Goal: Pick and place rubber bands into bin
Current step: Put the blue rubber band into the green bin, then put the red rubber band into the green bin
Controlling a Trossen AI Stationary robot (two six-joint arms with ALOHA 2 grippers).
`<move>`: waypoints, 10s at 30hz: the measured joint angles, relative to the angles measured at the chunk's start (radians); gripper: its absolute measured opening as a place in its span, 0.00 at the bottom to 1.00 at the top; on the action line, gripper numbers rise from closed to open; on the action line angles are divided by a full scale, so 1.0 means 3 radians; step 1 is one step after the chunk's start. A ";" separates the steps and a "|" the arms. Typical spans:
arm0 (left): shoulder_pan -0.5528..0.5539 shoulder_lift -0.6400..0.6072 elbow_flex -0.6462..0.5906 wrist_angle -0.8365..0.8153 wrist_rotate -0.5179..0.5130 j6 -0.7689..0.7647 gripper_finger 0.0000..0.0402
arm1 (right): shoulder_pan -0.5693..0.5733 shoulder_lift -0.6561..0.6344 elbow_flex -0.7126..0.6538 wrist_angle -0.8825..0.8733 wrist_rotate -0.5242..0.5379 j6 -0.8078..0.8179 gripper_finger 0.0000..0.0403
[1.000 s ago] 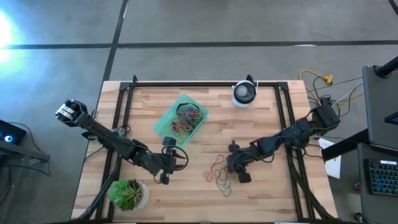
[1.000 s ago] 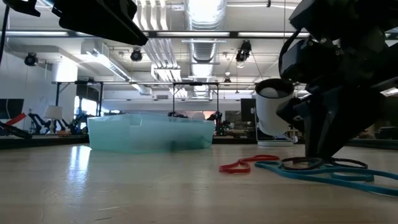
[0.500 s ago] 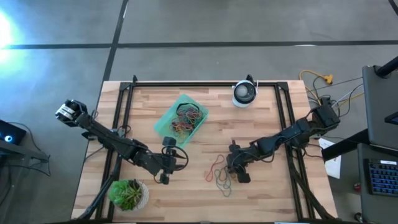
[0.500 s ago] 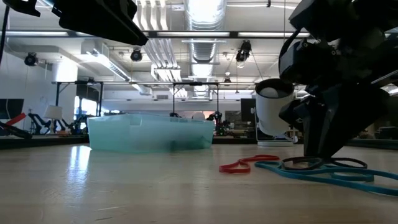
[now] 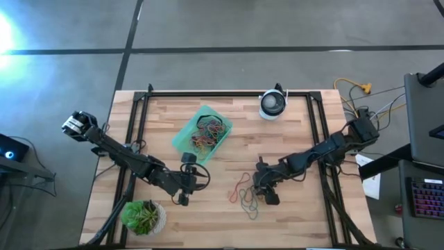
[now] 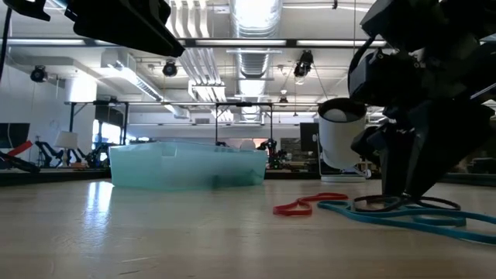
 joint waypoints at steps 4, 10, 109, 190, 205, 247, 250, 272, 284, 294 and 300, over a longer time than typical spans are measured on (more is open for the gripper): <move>0.0000 0.0000 0.0000 -0.0001 0.0000 0.0000 0.31 | 0.0054 0.0070 0.0005 0.0040 0.0026 0.0001 0.36; 0.0000 0.0000 -0.0006 0.0005 0.0001 0.0034 0.31 | 0.0117 0.0240 0.0020 0.0151 0.0084 -0.0027 0.34; 0.0022 0.0000 -0.0031 0.0085 0.0000 0.0061 0.31 | 0.0054 -0.0624 -0.0002 -0.0497 0.0734 -0.0194 0.17; 0.0022 0.0000 -0.0039 0.0108 0.0000 0.0061 0.31 | 0.0620 0.0248 0.0029 0.0160 0.0619 0.0205 0.24; 0.0022 0.0000 -0.0039 0.0107 0.0001 0.0061 0.31 | 0.0674 0.0149 0.0150 -0.0037 0.0739 -0.0346 0.02; 0.0022 0.0000 -0.0039 0.0107 0.0001 0.0080 0.31 | -0.1486 -0.0115 0.1677 0.0163 0.0733 -0.2600 0.02; 0.0022 0.0000 -0.0039 0.0093 0.0001 0.0080 0.31 | -0.1687 0.0034 0.1771 0.0243 0.0480 -0.2495 0.02; 0.0022 0.0000 -0.0042 0.0079 0.0001 0.0079 0.31 | -0.2124 0.1008 0.2369 -0.0444 -0.0426 -0.1788 0.36; 0.0026 0.0197 -0.0038 0.0505 0.0241 0.0417 0.31 | -0.1424 0.0025 0.2093 -0.2264 -0.0506 -0.1814 0.45; 0.0172 0.0928 0.0602 0.0439 0.0440 0.0838 0.31 | -0.0316 -0.0913 0.1272 -0.2223 -0.0012 -0.0966 0.43; 0.0279 0.1439 0.1199 -0.0047 0.0781 0.0815 0.31 | 0.0444 -0.1479 0.0682 -0.1968 0.0748 -0.0299 0.40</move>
